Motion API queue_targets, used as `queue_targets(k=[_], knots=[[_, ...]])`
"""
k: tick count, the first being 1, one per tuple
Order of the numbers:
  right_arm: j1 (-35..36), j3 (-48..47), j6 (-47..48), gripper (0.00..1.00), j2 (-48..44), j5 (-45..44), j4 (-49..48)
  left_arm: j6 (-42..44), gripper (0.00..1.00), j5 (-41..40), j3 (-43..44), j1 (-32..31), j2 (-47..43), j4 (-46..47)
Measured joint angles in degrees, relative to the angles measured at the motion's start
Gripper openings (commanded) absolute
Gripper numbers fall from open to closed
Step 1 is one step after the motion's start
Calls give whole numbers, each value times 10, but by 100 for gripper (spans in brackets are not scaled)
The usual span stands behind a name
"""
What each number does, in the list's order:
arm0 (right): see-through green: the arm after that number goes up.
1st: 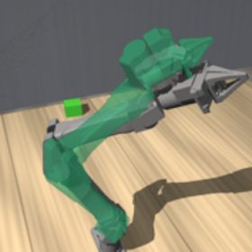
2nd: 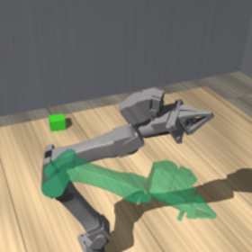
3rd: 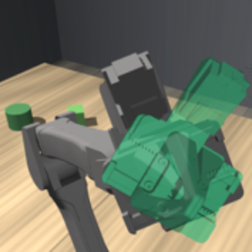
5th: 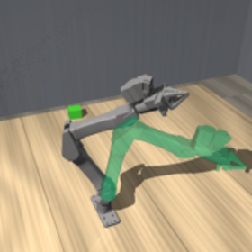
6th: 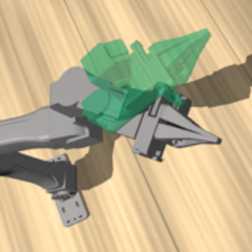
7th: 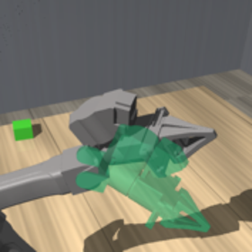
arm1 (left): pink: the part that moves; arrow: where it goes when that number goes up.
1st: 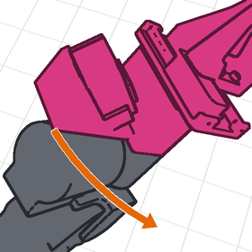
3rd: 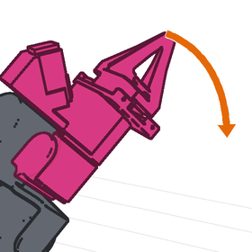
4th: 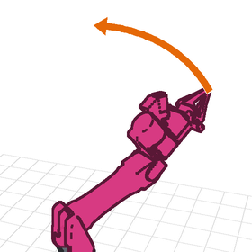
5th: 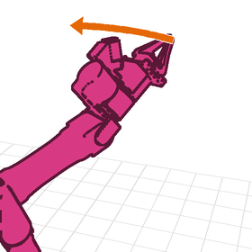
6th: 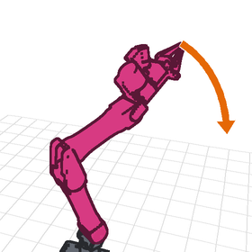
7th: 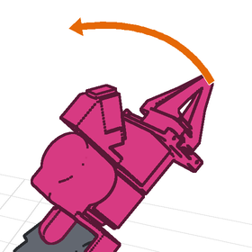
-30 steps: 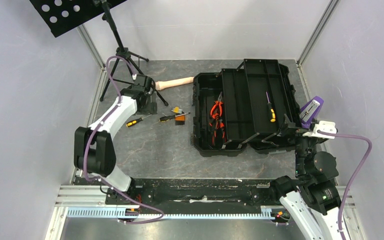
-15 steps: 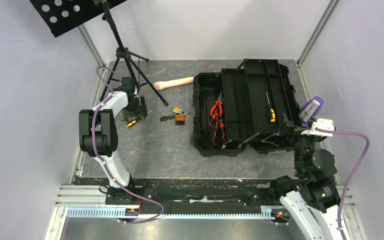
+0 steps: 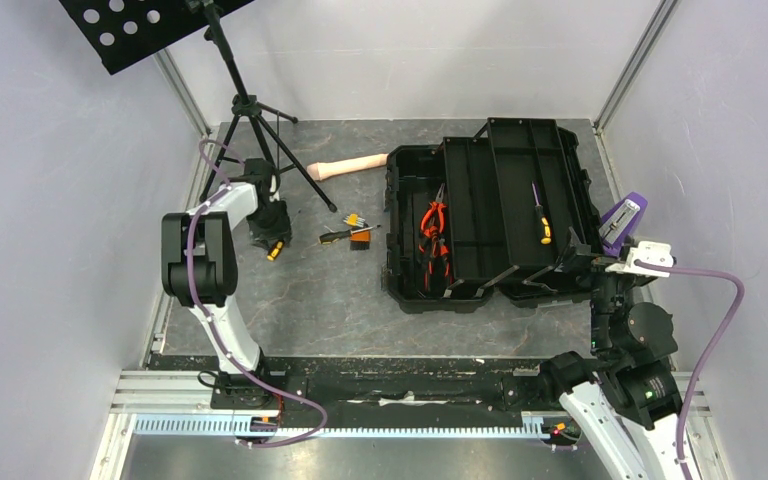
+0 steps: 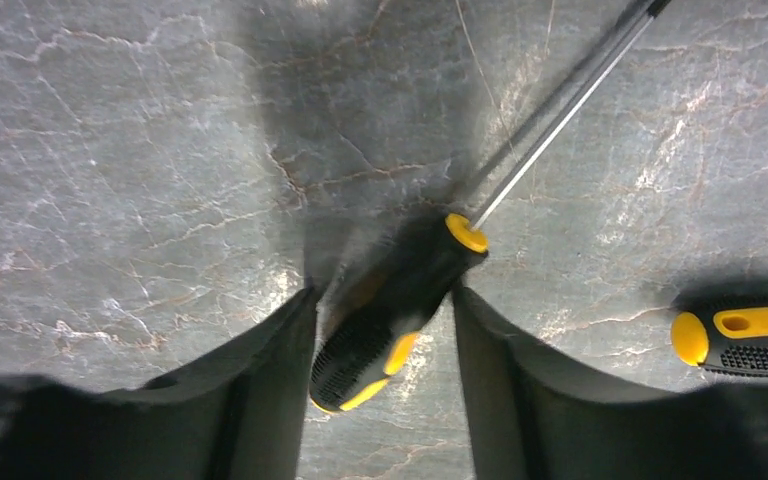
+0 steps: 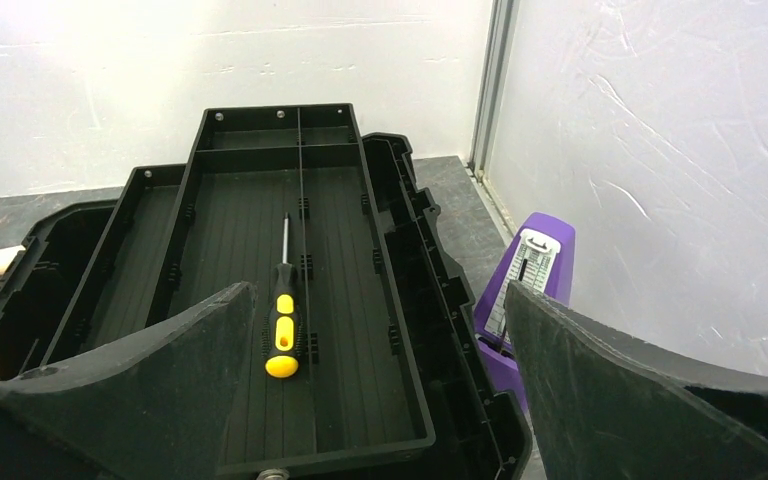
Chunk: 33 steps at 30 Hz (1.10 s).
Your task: Pack the tool kit
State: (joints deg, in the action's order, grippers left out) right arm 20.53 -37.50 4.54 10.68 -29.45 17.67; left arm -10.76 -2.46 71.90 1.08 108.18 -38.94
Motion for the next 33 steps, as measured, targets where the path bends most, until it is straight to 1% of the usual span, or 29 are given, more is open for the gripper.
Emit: queue_targets(k=[2,4,7,9,11,14,17,18,22,26,28,31,33], knots=[[0,0,0,98,-2,0,0,0,42,-1,-1,-10,0,-4],[0,0,0,98,-2,0,0,0,31,-7,-1,-24,0,-6],[0,0,1,98,-2,-1,0,3,16,-20,-2,-51,-1,-13],[0,0,2,98,-2,-3,0,3,12,-24,-7,-61,-5,-13],[0,0,3,98,-2,-4,0,3,9,-23,-17,-64,-13,-10],[0,0,5,98,-2,-4,0,1,4,3,-46,-64,-37,-18],[0,0,5,98,-2,-5,0,-4,2,45,-90,-66,-75,-21],[0,0,5,98,-2,-4,0,-13,2,63,-111,-68,-98,-24],[0,0,5,98,-2,-4,0,-51,2,124,-150,-71,-192,-28],[0,0,4,98,-2,-4,-4,-94,2,173,-156,-86,-290,-8],[0,1,2,98,-2,-4,-8,-123,2,194,-156,-104,-334,14],[0,6,-1,98,-2,-4,-12,-169,2,223,-153,-137,-378,47],[0,11,-2,98,-2,-4,-12,-196,2,233,-143,-158,-388,62]])
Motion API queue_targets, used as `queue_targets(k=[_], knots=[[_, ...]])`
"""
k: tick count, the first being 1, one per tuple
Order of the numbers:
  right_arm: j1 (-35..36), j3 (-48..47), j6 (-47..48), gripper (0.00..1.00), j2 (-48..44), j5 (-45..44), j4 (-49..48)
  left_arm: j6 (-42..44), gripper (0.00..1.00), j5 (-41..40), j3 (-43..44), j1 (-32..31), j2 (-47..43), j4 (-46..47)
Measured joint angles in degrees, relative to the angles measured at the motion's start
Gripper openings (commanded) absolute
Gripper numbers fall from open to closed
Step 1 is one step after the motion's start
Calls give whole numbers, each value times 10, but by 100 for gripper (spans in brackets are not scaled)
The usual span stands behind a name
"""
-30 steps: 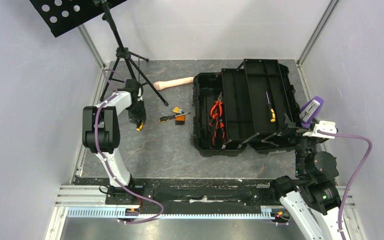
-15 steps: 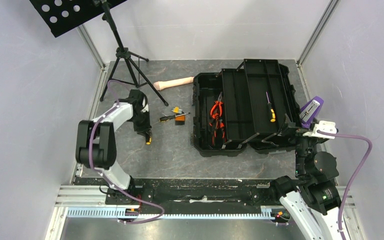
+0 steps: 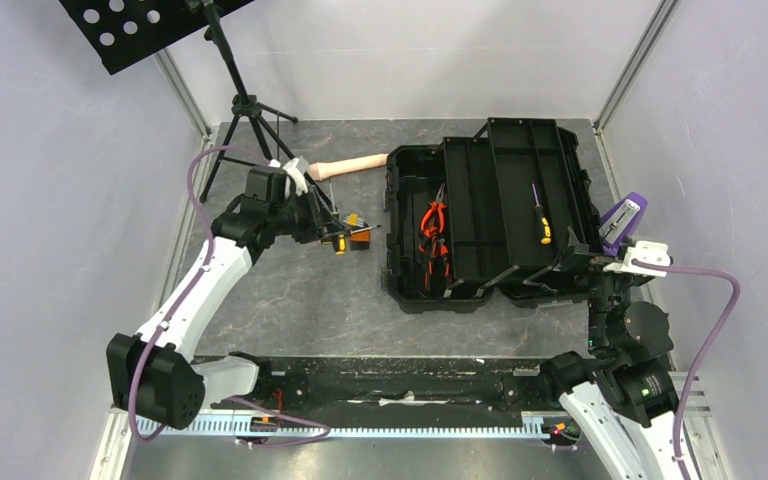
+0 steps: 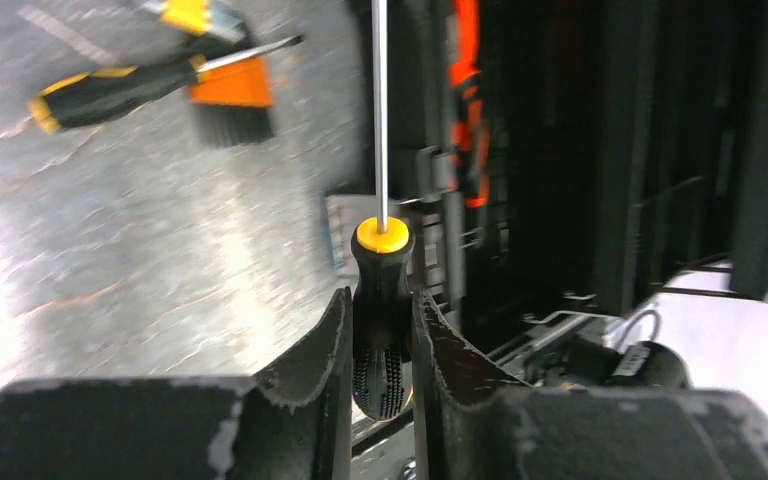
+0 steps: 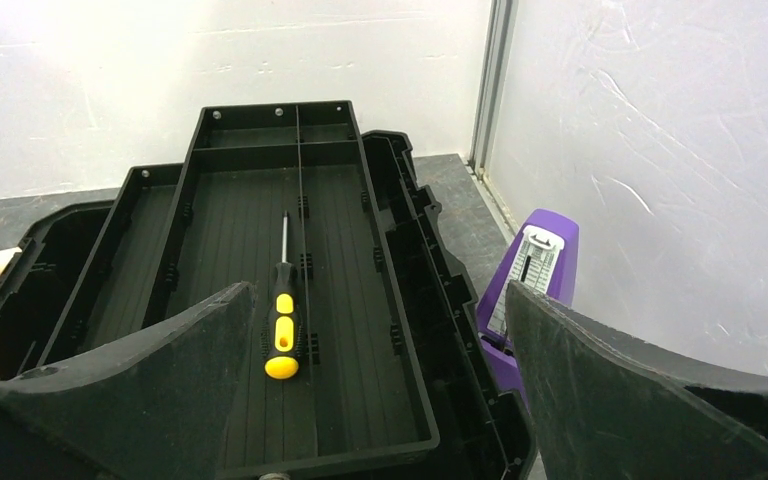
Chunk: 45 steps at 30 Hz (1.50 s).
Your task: Pack the tool kit
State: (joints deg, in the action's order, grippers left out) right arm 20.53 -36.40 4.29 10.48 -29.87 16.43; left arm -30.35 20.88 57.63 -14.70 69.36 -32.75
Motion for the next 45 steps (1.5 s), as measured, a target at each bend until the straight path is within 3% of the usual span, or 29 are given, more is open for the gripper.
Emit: queue_targets(k=[10,21,31,34,40,45], knots=[[0,19,-3,98,-23,-9,-12,-127,2,12,93,-140,26,144],[0,26,-17,98,-30,-16,-23,-185,2,-25,217,-314,161,264],[0,26,-22,98,-50,-17,-21,-234,4,-85,351,-407,334,311],[0,26,-22,98,-55,-20,-19,-250,11,-93,389,-422,389,314],[0,26,-21,98,-57,-26,-11,-258,45,-110,438,-436,460,296],[0,26,-17,98,-57,-32,-9,-262,57,-129,453,-438,462,286]])
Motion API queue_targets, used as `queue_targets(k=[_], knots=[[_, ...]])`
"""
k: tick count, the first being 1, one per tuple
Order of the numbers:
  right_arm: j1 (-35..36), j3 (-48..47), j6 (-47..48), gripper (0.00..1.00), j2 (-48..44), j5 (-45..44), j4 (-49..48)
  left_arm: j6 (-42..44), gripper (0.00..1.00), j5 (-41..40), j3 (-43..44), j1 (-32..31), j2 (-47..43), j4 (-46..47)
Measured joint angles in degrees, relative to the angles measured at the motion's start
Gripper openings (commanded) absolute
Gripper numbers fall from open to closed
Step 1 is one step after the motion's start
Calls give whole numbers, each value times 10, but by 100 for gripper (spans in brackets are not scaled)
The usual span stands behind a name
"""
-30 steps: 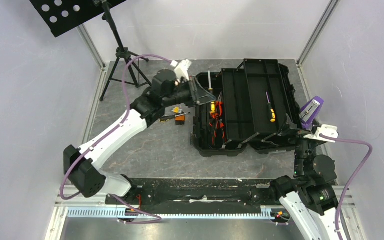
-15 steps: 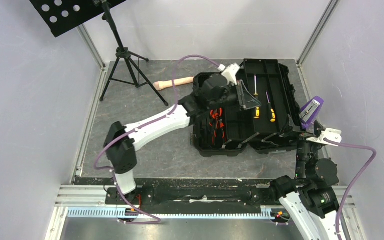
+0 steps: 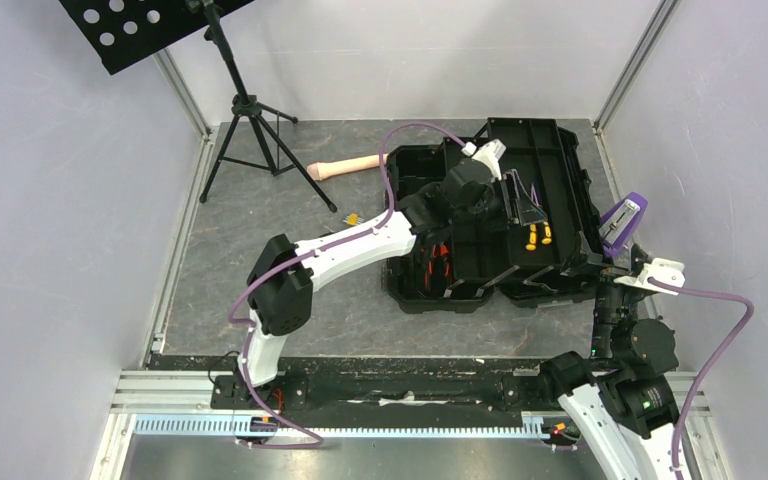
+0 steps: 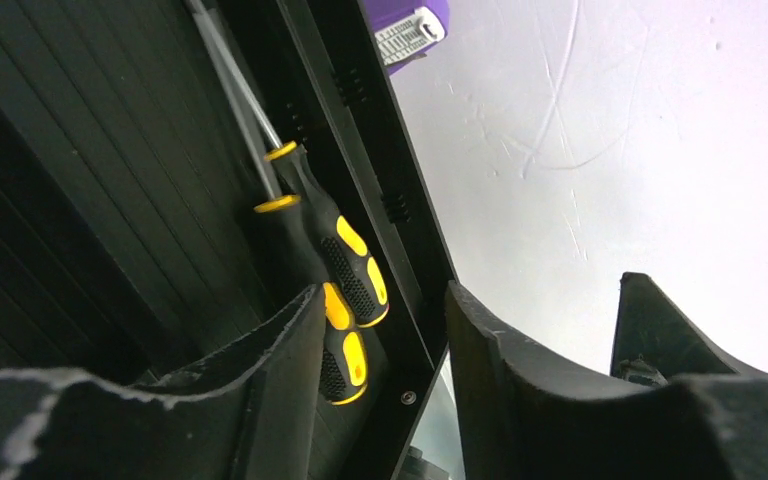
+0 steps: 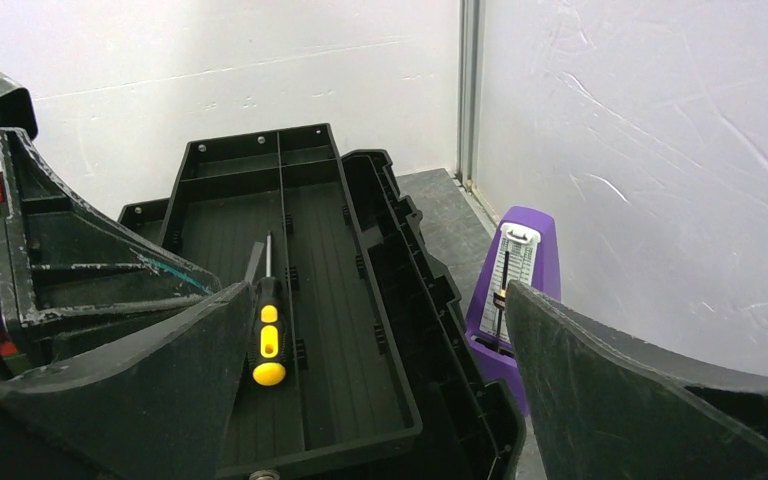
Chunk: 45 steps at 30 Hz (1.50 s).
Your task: Pack the tool kit
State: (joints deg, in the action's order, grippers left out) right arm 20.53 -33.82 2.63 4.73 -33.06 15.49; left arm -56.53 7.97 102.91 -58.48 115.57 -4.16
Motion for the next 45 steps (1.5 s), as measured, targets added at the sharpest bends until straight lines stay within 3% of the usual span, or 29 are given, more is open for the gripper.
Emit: queue_targets(k=[8,17,21,27,34,45], knots=[[0,0,0,98,0,0,0,26,65,-38,0,0,-21,-33],[0,0,1,98,0,0,0,188,66,-119,-20,21,-128,-148],[0,0,1,98,0,0,0,257,67,-134,-89,70,-210,-174],[0,5,0,98,2,3,0,301,70,-135,-243,213,-284,-196],[0,10,-3,98,11,11,0,308,74,-135,-360,329,-275,-200],[0,10,-6,98,15,13,0,350,79,-129,-314,360,-134,-187]])
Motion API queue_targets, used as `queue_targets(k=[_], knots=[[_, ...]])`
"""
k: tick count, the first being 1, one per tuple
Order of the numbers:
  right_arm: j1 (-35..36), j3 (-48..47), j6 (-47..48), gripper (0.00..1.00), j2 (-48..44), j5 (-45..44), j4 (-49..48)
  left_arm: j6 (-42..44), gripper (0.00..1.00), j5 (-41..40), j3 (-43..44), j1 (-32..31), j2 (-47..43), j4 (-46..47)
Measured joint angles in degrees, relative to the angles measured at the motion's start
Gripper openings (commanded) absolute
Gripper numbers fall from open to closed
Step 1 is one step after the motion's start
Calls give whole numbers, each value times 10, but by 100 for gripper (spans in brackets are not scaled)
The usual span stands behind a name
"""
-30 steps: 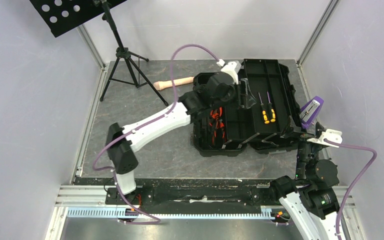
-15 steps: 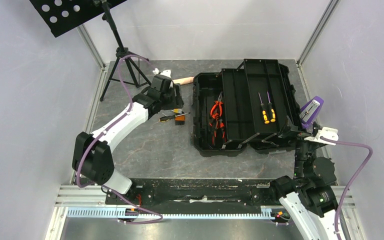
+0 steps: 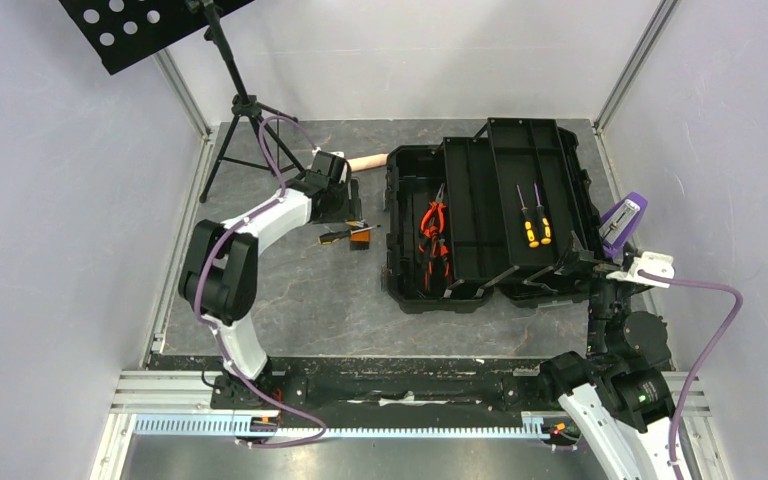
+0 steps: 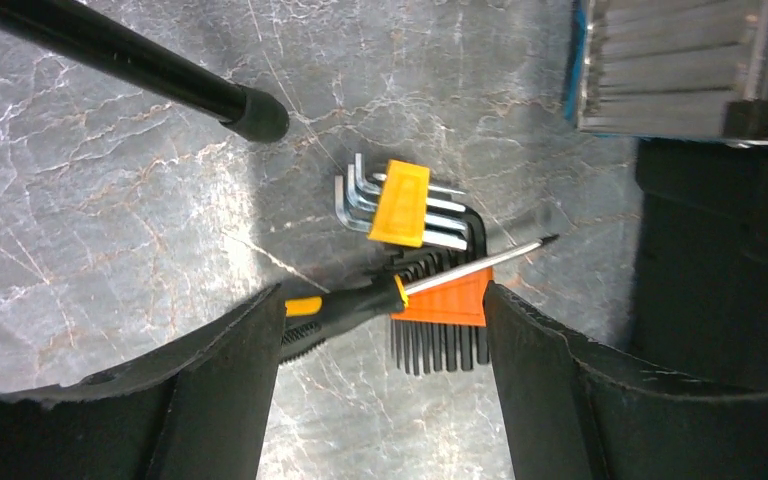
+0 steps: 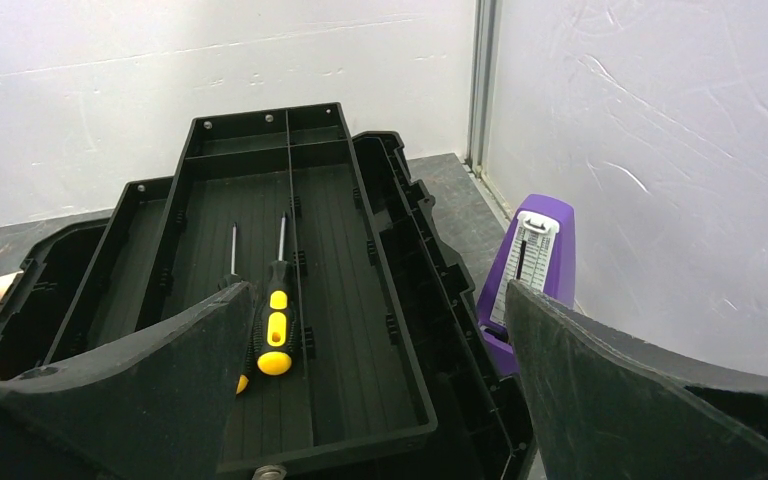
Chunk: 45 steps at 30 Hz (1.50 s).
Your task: Pack the tool kit
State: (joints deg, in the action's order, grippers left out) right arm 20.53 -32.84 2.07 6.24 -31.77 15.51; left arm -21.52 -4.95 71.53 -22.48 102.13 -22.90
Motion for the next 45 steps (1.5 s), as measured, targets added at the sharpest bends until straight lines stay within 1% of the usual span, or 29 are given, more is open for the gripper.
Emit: queue_targets(k=[5,11,15,20,24,27,31,33,36,37,39,45], knots=[[0,1,0,98,0,0,0,8,79,18,10,9,37,-7],[0,5,0,98,9,0,0,7,78,23,3,10,51,-9],[0,5,-1,98,10,1,0,2,76,24,-17,12,50,9],[0,5,-2,98,10,1,0,-32,72,29,-72,17,13,42],[0,5,-2,98,10,1,0,-62,65,43,-137,17,-30,42],[0,6,-4,98,10,3,0,-74,62,56,-161,15,-51,44],[0,7,-7,98,10,5,0,-79,51,61,-167,12,-55,43],[0,8,-8,98,10,5,0,-80,47,63,-168,9,-55,40],[0,8,-9,98,10,6,0,-80,37,64,-168,-1,-54,33],[0,8,-10,98,10,7,0,-81,31,62,-167,-5,-54,30],[0,8,-10,98,11,7,0,-81,24,54,-165,-14,-54,23],[0,8,-10,98,17,9,0,-81,9,31,-159,-36,-57,3]])
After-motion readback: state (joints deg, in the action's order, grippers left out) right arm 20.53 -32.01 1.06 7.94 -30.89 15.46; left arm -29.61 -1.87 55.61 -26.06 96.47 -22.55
